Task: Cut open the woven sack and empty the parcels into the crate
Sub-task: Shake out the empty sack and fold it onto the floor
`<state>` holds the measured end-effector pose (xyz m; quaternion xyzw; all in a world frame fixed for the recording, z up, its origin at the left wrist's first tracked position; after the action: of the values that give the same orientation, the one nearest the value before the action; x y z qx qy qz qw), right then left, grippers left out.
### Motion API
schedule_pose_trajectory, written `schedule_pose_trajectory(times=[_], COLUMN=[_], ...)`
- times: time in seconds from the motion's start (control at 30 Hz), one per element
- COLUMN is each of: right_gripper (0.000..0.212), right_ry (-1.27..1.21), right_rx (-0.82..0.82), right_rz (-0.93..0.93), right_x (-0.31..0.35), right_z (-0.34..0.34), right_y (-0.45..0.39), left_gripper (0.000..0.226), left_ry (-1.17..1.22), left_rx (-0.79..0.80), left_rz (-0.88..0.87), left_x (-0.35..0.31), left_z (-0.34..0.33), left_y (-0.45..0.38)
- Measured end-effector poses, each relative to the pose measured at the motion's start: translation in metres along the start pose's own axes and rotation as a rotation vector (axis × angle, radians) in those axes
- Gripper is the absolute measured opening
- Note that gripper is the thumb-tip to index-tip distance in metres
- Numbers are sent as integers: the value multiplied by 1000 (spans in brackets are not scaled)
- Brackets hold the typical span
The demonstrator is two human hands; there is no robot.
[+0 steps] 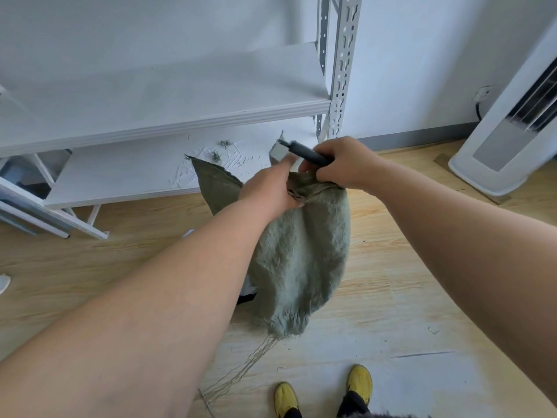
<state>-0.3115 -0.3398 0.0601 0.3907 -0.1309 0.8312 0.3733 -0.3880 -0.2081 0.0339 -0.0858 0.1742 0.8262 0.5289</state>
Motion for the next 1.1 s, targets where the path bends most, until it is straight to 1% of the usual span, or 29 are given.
schedule_pose_trajectory(times=[0.07, 0.1, 0.13, 0.17, 0.2, 0.23, 0.27, 0.3, 0.33, 0.4, 0.43, 0.47, 0.5, 0.57, 0.63, 0.73, 0.77, 0.83, 0.87, 0.9, 0.93, 0.97, 1.0, 1.07, 1.1], right_gripper=[25, 19, 28, 44, 52, 50, 39, 26, 19, 16, 16, 16, 16, 13, 11, 15, 14, 16, 18, 21, 28, 39, 52, 69, 74], right_ry=[-56, -102, -140, -133, -84, -11, 52, 76, 63, 5, -7, -13, -18, -38, -32, -108, -111, -62, -43, -39, -44, -41, -18, 43, 51], right_rx=[-42, -73, -88, -89, -90, -114, -171, -266, -369, -517, -534, -537, -552, -580, -591, -777, -783, -722, -707, -697, -684, -675, -677, -679, -646], right_rz=[23, 27, 22, 6, -19, -35, -53, -89, -138, -196, -198, -195, -200, -214, -224, -277, -319, -373, -384, -388, -376, -337, -263, -55, 32], right_x=[0, 0, -1, -4, -7, -11, -15, -21, -25, -33, -37, -40, -43, -47, -50, -59, -65, -73, -76, -76, -75, -72, -66, -51, -45], right_z=[2, 3, 4, 3, 2, 1, 3, 7, 14, 28, 33, 37, 40, 43, 43, 54, 57, 59, 59, 58, 55, 51, 46, 35, 29], right_y=[-1, -1, 0, 1, 2, 3, 4, 5, 6, 9, 10, 10, 11, 12, 15, 23, 25, 26, 25, 25, 24, 24, 24, 24, 23], left_gripper=[37, 27, 26, 27, 28, 30, 35, 41, 46, 48, 42, 33, 26, 25, 27, 32, 34, 30, 25, 21, 17, 15, 12, 8, 5], left_ry=[-73, -56, -12, 27, 32, 9, -26, -56, -102, -269, -353, -375, -336, -241, -258, -190, -242, -376, -361, -279, -166, -79, -28, -37, -67], left_rx=[-33, -79, -131, -179, -237, -310, -378, -411, -373, -163, -76, -48, -88, -228, -189, -217, -153, -1, 20, 8, -26, -73, -115, -125, -113], left_rz=[50, 107, 161, 200, 207, 173, 106, 17, -53, -93, -81, -49, -19, 5, -20, -25, -33, -29, -16, -4, 11, 24, 30, 2, -45], left_x=[-2, 0, 2, 4, 5, 3, 2, 1, 0, 0, 0, 0, -1, -4, -8, -7, -6, -4, -4, -5, -8, -12, -16, -26, -31], left_z=[1, 3, 4, 3, 3, 4, 6, 9, 11, 16, 19, 22, 26, 31, 28, 29, 28, 19, 16, 13, 11, 11, 11, 14, 18], left_y=[-2, -4, -6, -8, -9, -11, -12, -15, -17, -22, -25, -27, -29, -34, -34, -38, -37, -37, -38, -38, -38, -38, -40, -42, -43])
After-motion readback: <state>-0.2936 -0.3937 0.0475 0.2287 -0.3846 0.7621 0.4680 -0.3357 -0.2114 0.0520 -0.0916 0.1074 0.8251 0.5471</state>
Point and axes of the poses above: each hand's wrist, its own y-axis away from the middle knuckle, its own z-axis out of the back of the hand, x = y × z, the point moved 2 cm from there along -y, towards the middle knuckle, and after that the axes turned 8 degrees about z, right-handed, at the moved point
